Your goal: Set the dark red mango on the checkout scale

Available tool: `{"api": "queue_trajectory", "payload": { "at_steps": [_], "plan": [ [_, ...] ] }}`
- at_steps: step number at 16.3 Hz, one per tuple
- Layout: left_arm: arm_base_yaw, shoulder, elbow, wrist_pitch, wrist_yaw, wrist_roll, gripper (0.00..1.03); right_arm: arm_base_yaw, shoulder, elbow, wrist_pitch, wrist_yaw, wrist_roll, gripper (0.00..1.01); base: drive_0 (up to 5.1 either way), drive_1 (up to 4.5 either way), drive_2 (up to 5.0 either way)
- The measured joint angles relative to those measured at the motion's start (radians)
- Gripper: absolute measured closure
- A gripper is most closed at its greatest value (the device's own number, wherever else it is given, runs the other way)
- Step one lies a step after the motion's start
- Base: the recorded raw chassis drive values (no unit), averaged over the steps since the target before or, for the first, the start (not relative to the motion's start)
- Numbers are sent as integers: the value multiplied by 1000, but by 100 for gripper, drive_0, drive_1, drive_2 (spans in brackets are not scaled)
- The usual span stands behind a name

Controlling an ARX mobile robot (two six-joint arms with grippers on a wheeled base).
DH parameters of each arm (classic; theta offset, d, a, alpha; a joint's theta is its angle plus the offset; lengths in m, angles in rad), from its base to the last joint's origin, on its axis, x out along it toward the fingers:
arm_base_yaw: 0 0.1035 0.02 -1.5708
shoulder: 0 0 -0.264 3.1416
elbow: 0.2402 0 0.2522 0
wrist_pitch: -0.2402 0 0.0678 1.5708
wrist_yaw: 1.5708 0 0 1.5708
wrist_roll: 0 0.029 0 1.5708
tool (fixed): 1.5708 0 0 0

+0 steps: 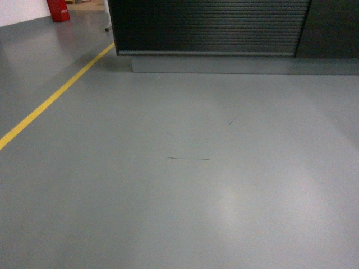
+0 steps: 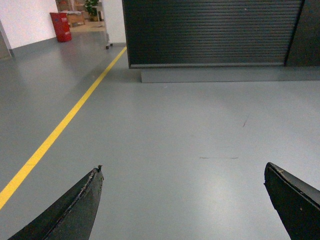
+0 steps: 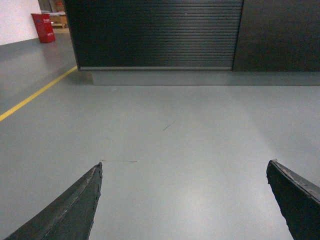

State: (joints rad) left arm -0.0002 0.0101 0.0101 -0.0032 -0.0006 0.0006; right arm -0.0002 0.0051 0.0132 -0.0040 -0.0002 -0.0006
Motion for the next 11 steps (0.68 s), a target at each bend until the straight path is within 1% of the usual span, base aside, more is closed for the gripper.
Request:
{"api": "queue_trajectory", "payload": {
  "at_steps": [11],
  "plan": [
    [0,0,0,0,0,0,5,0,0,0,0,0,0,3,0,0,0]
  ]
}}
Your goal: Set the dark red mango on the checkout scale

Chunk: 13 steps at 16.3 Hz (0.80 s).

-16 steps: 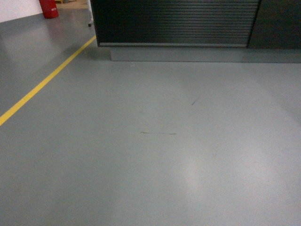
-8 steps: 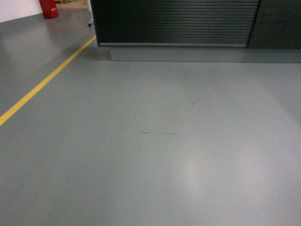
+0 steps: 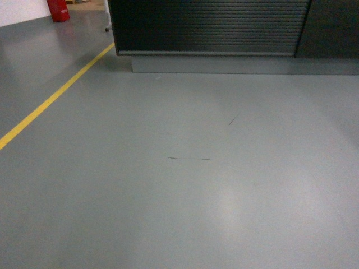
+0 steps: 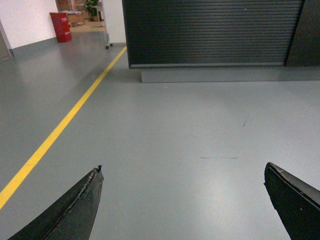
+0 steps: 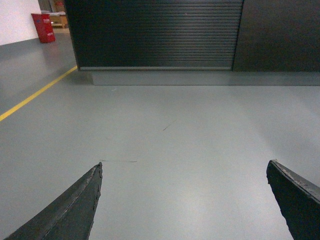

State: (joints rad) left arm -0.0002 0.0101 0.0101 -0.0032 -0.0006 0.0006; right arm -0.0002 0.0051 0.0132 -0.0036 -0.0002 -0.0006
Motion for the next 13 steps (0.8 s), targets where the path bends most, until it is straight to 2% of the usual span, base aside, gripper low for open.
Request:
{"api": "queue_trajectory", "payload": {
  "at_steps": [13],
  "plan": [
    [0,0,0,0,0,0,5,0,0,0,0,0,0,3,0,0,0]
  ]
}}
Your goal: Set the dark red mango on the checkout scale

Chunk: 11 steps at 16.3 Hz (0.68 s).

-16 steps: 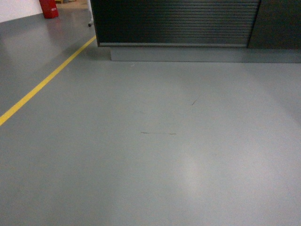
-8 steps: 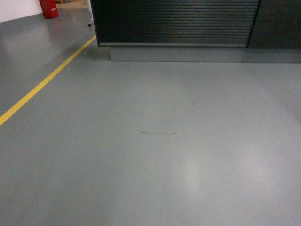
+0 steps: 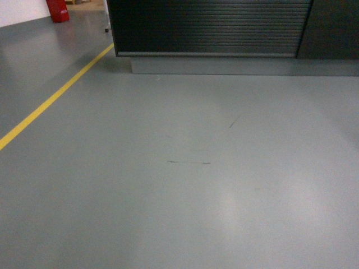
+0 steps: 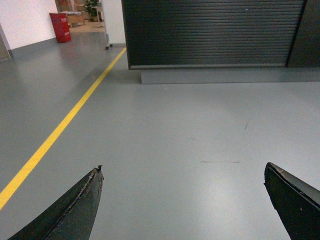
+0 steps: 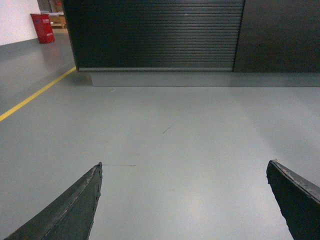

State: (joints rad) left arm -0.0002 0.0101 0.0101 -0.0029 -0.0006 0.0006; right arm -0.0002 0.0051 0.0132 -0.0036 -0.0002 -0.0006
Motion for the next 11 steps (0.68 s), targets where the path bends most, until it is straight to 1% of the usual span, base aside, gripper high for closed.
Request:
{"api": "queue_trajectory", "payload": {
  "at_steps": [11],
  "plan": [
    [0,0,0,-3,0,0,5,0,0,0,-3,0,0,3,0,0,0]
  ]
}}
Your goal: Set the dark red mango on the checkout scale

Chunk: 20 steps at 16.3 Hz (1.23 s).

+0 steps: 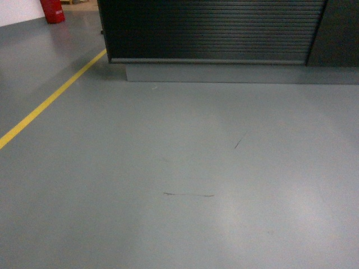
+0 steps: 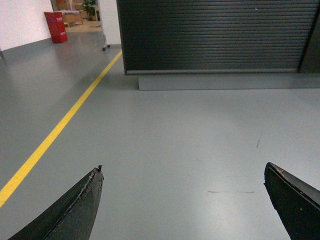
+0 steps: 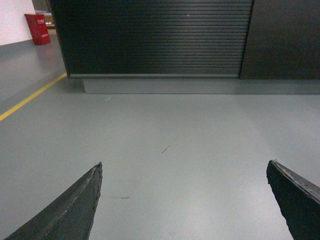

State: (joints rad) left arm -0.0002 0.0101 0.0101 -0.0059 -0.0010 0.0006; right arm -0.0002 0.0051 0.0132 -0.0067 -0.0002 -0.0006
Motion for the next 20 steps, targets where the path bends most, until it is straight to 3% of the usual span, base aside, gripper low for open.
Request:
{"api": "queue_trajectory", "payload": {
  "at_steps": [20],
  "plan": [
    [0,0,0,2,0,0,5,0,0,0,2,-1,0,3,0,0,0]
  ]
}}
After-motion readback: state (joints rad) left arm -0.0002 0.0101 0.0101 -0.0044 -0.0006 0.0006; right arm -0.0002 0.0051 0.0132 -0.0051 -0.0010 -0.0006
